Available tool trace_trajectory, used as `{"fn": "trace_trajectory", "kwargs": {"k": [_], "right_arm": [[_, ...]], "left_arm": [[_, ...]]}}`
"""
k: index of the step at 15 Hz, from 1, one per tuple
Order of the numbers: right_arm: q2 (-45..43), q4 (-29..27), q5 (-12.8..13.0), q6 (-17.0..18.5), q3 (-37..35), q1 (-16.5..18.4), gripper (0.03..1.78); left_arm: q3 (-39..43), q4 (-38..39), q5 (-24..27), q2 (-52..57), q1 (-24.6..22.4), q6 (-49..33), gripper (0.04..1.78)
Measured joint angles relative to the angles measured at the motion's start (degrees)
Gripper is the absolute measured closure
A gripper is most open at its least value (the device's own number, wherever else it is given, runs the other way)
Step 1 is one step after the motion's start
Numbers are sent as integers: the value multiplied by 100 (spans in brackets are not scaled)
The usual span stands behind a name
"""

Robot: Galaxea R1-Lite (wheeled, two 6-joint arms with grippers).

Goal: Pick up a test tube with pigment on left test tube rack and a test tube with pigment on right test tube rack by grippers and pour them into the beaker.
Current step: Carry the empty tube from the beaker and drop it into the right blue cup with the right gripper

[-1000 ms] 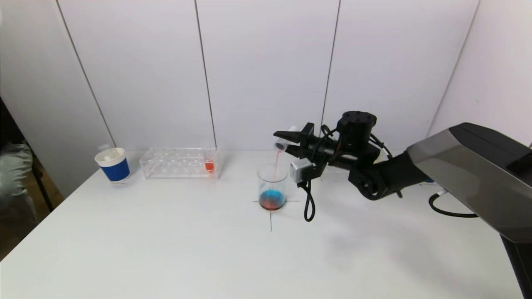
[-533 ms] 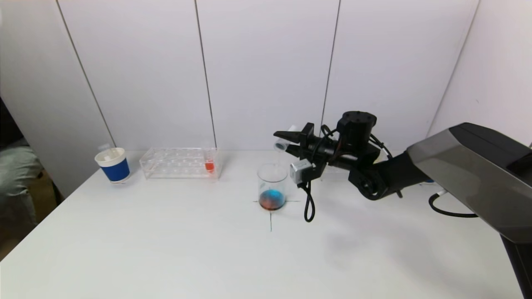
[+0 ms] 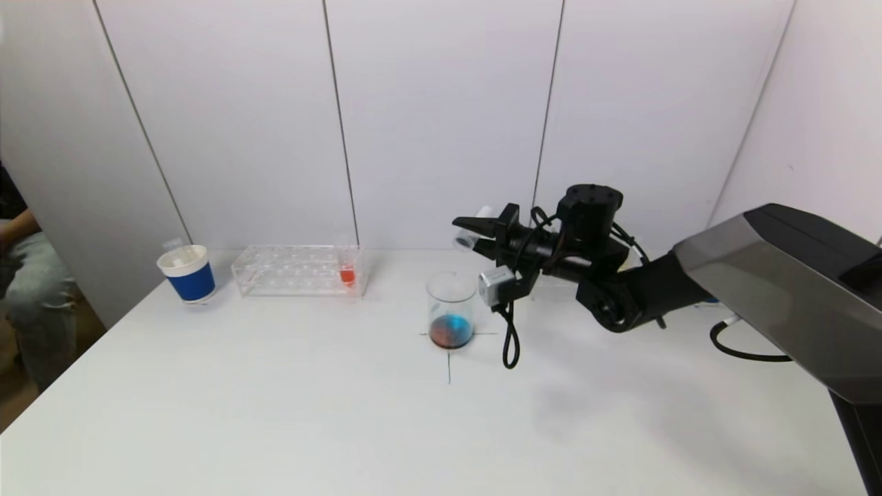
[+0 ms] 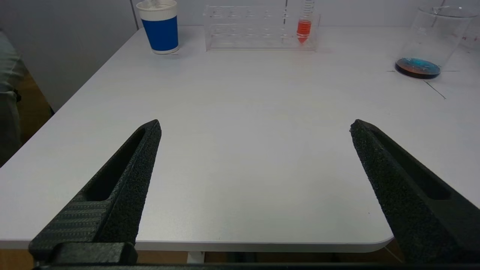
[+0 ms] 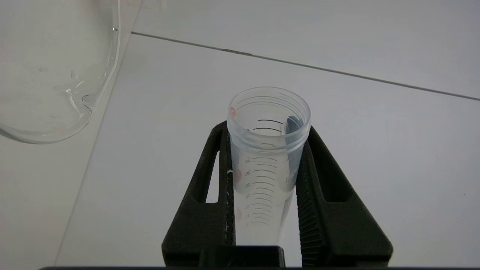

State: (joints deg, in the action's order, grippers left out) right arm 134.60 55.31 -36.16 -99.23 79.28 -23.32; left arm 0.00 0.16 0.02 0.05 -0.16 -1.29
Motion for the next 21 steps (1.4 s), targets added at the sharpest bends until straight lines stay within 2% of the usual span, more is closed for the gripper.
{"fn": "trace_trajectory", "kwargs": {"k": [3, 5, 7, 9, 12, 17, 21], "right_arm": [[0, 1, 0, 1, 0, -5, 129], [-11, -5, 52, 127, -17, -32, 129], [-45, 67, 124, 568, -37, -82, 129], [-111, 227, 325, 1282, -61, -160, 129], [-310, 535, 835, 2413, -78, -296, 129], [-730, 725, 1601, 3914, -180, -440, 129], [-1163, 666, 2836, 5058, -155, -496, 129]], "left_arm": [[0, 0, -2, 0, 0, 0, 6], [0, 0, -2, 0, 0, 0, 6], [0, 0, -2, 0, 0, 0, 6], [0, 0, 0, 0, 0, 0, 6], [0, 0, -2, 0, 0, 0, 6], [0, 0, -2, 0, 0, 0, 6], [0, 0, 0, 0, 0, 0, 6]]}}
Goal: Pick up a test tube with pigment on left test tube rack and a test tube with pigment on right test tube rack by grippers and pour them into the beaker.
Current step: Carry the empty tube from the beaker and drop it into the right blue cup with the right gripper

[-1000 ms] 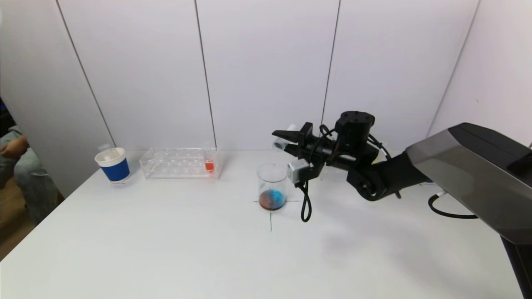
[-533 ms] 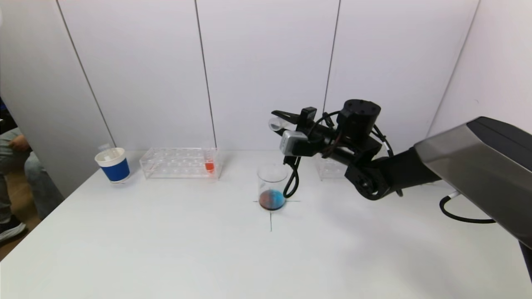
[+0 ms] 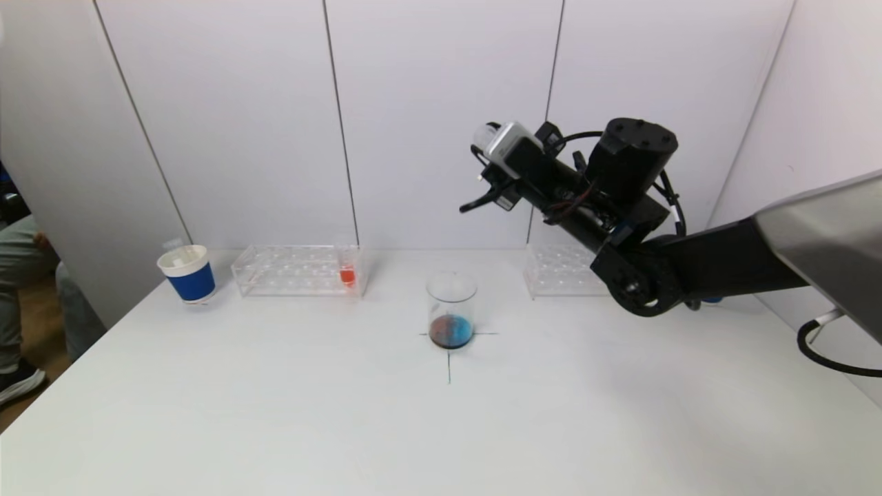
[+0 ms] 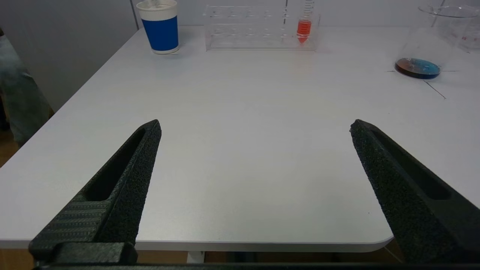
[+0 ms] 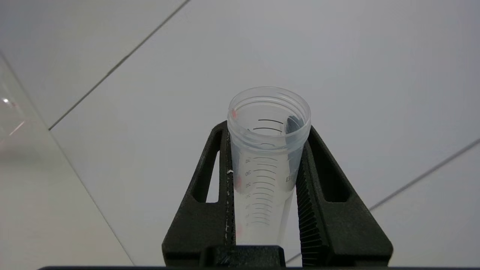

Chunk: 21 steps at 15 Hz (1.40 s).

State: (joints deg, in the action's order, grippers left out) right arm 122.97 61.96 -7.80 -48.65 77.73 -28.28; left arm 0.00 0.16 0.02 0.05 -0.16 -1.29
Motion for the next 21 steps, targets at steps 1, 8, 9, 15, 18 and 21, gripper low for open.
{"fn": "trace_trajectory", "kwargs": {"k": [1, 8, 9, 15, 18, 21], "right_arm": [[-98, -26, 317, 279, 44, -7, 129], [-378, -402, 2654, 1289, 1050, 133, 129], [-386, -461, 2982, 1412, 1202, 202, 129], [-723, -1648, 3373, 2214, 1552, 1158, 129], [-974, -2776, 3366, 2992, 1773, 1731, 129], [-1057, -3623, 3329, 3686, 2175, 2305, 129]], "left_arm": [[0, -2, -2, 0, 0, 2, 6], [0, 0, -2, 0, 0, 2, 6], [0, 0, -2, 0, 0, 2, 6], [0, 0, -2, 0, 0, 0, 6], [0, 0, 0, 0, 0, 2, 6], [0, 0, 0, 0, 0, 0, 6]]}}
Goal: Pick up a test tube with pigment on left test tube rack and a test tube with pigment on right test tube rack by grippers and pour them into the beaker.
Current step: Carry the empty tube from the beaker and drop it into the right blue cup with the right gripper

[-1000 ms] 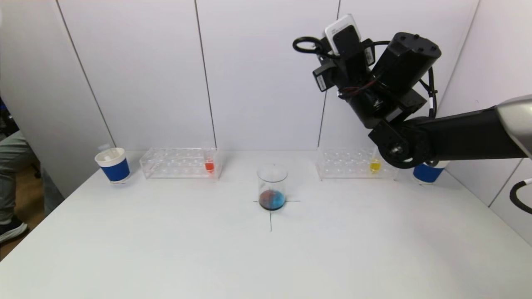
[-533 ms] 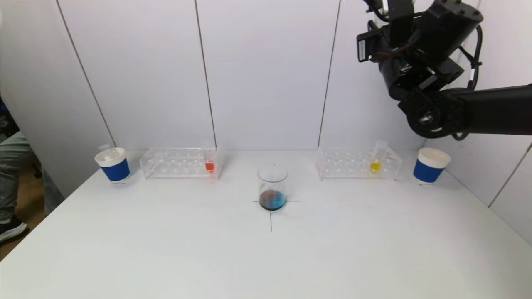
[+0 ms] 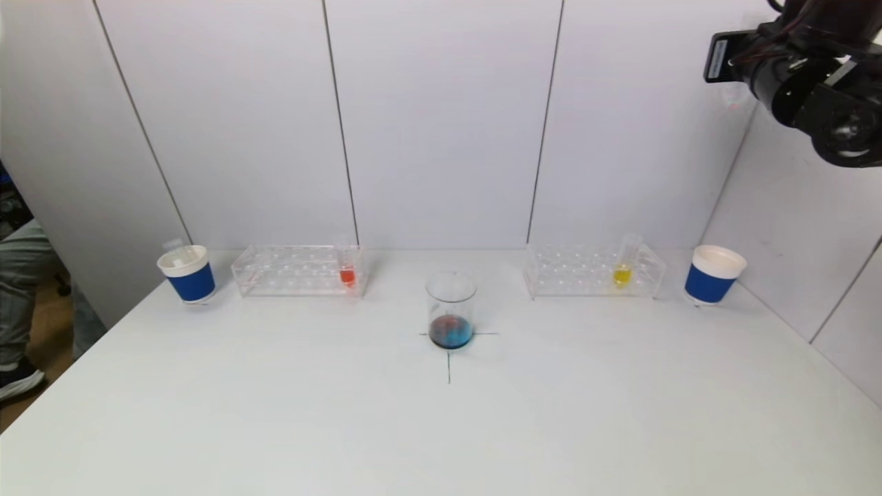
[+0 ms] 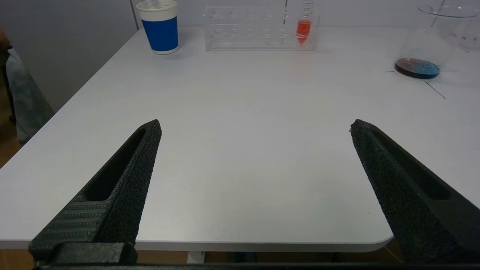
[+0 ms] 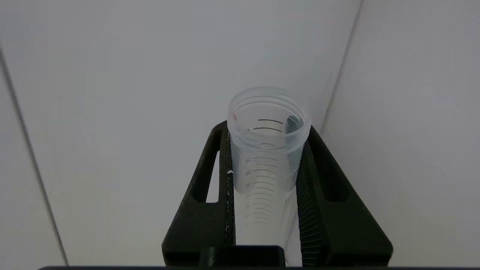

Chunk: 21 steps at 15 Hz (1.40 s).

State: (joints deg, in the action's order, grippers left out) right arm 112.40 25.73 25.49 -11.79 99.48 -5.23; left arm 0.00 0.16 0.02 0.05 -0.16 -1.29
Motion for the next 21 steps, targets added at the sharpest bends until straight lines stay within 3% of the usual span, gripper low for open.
{"fn": "trace_trajectory", "kwargs": {"k": [3, 6, 15, 21], "right_arm": [[12, -859, -113, 608, 352, 483, 129], [144, -1097, -289, 820, 490, 873, 129], [846, -973, -532, 1357, 369, 1520, 129], [1363, -121, -680, 1354, -254, 1682, 129]], "left_arm": [[0, 0, -2, 0, 0, 0, 6], [0, 0, -2, 0, 0, 0, 6], [0, 0, -2, 0, 0, 0, 6], [0, 0, -2, 0, 0, 2, 6]]}}
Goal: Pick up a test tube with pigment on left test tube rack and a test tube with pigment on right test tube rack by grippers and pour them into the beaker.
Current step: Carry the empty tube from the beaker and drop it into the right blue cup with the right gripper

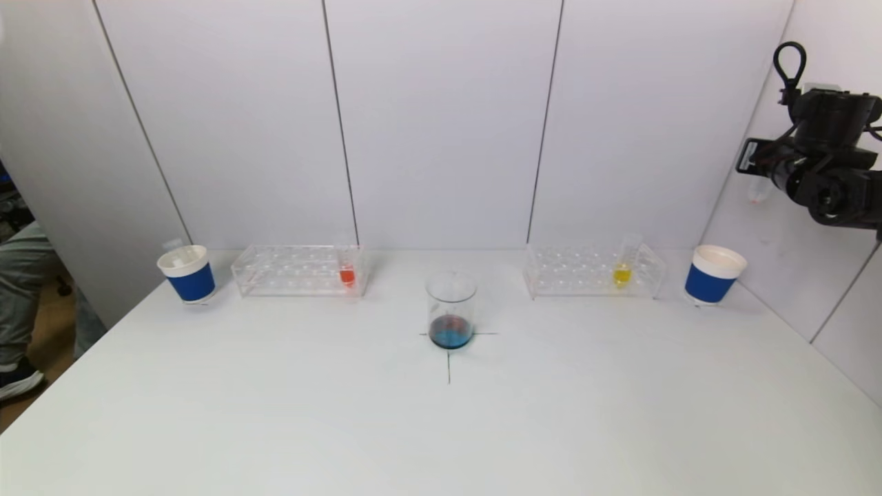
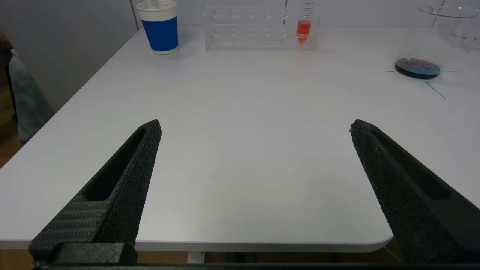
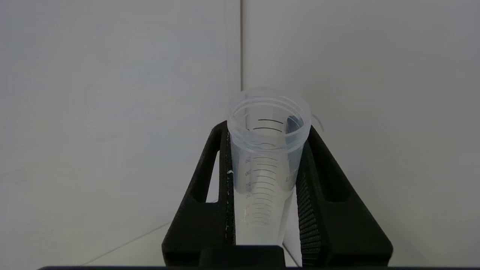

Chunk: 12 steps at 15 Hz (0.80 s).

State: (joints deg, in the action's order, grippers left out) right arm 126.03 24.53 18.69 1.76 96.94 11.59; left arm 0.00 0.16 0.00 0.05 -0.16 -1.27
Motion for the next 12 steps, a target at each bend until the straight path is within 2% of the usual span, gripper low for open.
{"fn": "trace_trajectory", "kwargs": {"k": [5, 12], "right_arm": [[466, 361, -251, -22, -256, 130, 129], [785, 405, -466, -16, -446, 218, 129]], "left_arm": [[0, 0, 0, 0, 0, -2, 6], [0, 0, 0, 0, 0, -2, 6]]}}
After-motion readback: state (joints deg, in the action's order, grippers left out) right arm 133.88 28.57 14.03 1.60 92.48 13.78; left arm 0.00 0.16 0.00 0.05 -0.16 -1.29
